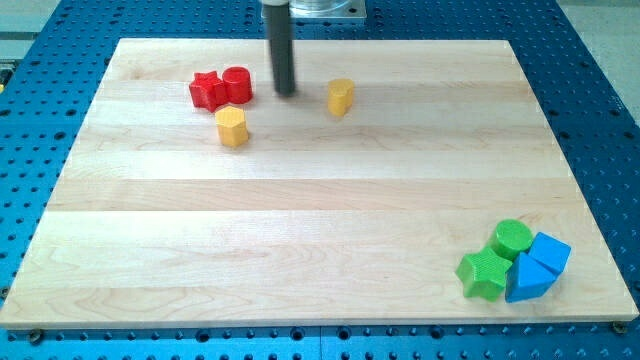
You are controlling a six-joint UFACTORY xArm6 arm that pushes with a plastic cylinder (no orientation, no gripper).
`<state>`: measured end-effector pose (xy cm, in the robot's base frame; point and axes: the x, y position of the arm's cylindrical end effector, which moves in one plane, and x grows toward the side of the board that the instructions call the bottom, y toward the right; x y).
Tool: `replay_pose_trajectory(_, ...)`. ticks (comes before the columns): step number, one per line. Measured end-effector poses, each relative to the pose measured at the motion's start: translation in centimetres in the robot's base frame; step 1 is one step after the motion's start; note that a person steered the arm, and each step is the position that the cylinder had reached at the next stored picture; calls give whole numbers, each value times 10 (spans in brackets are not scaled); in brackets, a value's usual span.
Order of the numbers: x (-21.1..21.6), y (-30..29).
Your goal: Move the heart into the hexagon
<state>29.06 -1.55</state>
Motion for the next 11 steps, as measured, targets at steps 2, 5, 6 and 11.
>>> replay_pose_trajectory(2, 2, 81)
replay_pose_trajectory(5, 55, 50)
replay_pose_trajectory(6, 68, 73)
replay_pose_trajectory(11, 102, 2)
